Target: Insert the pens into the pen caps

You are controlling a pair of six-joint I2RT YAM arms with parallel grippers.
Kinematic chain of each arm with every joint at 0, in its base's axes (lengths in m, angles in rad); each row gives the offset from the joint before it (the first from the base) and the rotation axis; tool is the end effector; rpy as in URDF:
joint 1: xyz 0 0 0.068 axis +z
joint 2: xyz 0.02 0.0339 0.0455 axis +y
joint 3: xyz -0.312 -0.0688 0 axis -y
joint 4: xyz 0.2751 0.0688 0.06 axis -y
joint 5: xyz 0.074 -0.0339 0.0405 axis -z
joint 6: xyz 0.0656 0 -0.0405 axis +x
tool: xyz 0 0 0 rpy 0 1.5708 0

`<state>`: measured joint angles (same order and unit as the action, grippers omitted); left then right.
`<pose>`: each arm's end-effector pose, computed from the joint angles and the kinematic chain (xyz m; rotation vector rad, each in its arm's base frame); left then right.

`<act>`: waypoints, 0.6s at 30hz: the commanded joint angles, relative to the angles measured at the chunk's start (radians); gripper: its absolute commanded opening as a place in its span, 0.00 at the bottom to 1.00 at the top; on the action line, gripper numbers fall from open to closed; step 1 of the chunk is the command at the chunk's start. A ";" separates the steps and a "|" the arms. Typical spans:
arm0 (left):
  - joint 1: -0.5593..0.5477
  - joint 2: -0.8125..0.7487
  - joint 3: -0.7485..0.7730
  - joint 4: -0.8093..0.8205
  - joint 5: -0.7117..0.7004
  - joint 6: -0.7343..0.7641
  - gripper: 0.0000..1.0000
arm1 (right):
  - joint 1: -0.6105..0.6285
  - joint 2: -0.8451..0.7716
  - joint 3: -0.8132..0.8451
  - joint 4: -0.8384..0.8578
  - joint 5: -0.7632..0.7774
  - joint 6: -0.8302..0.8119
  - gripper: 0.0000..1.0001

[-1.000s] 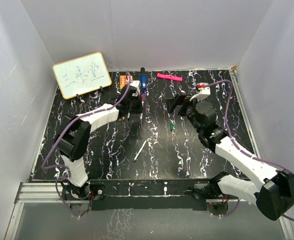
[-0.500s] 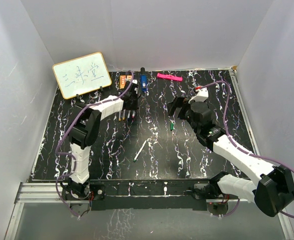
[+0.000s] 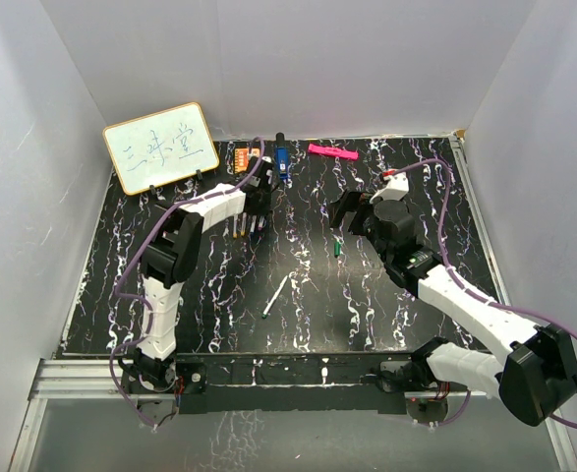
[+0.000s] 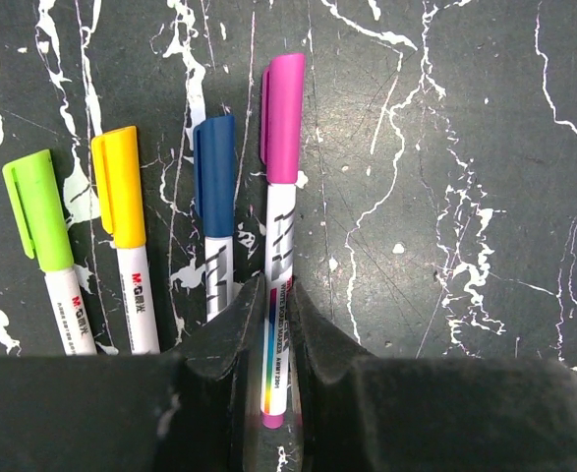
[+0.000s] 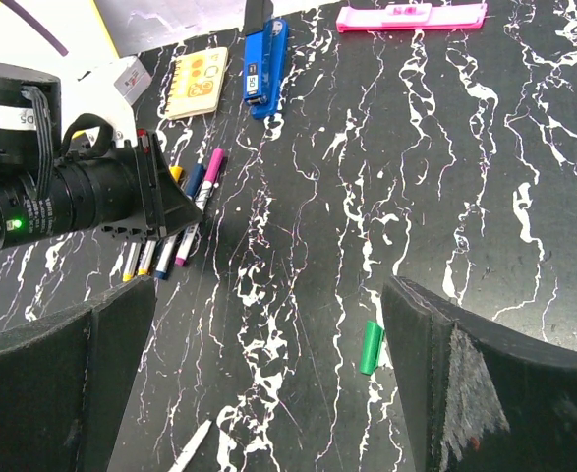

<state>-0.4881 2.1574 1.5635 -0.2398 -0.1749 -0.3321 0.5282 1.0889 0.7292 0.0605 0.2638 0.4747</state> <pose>0.4889 -0.2466 0.1665 0.1057 2.3928 -0.1761 0.2550 0.1290 0.3088 0.1333 1.8787 0.4469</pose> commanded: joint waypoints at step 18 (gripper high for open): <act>0.002 -0.066 0.046 -0.054 0.037 0.002 0.28 | -0.002 0.031 -0.007 0.058 0.092 0.087 0.98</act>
<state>-0.4873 2.1574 1.5787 -0.2623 -0.1436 -0.3325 0.5282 1.1183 0.7216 0.0635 0.3202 0.5293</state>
